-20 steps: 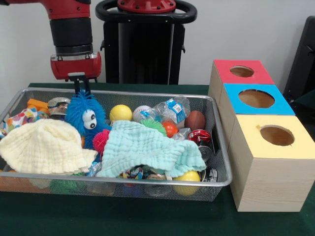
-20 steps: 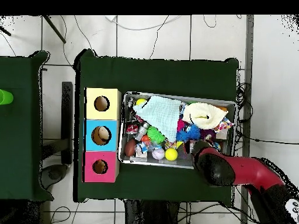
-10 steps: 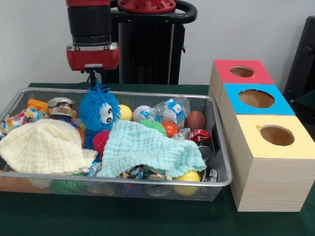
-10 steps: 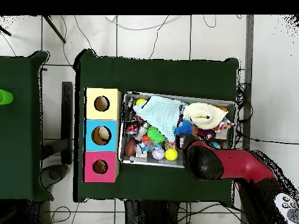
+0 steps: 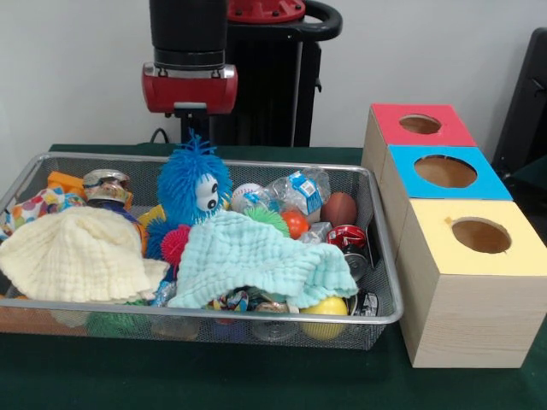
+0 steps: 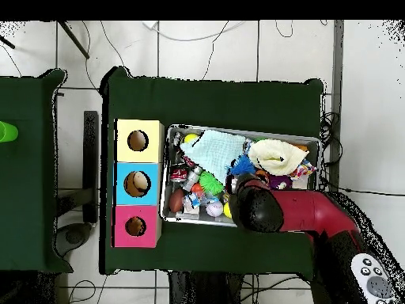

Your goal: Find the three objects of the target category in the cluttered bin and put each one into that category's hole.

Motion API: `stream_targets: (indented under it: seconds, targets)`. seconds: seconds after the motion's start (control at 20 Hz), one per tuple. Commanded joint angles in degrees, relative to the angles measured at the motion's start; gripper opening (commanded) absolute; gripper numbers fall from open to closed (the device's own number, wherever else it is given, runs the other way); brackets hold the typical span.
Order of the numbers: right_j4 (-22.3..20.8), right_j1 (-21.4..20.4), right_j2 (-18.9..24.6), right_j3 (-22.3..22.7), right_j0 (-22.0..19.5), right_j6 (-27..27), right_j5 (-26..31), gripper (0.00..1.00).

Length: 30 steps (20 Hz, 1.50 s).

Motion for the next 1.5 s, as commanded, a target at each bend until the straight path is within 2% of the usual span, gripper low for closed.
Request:
stream_targets:
  seconds: [0.05, 0.65, 0.9, 1.1, 1.5]
  targets:
    - [4.26, -0.15, -6.92, -6.18, 3.45, 13.07, 5.47, 0.0]
    - [6.56, 4.16, -13.82, -9.22, 9.7, 13.28, 1.0, 0.0]
    - [7.79, 3.68, -15.97, -8.84, 11.98, 13.09, 1.4, 0.0]
    - [8.1, 4.76, -15.33, -9.26, 10.92, 9.88, 0.98, 0.0]
    - [5.2, 11.59, -9.51, -13.95, 3.9, -0.89, 0.38, 0.0]
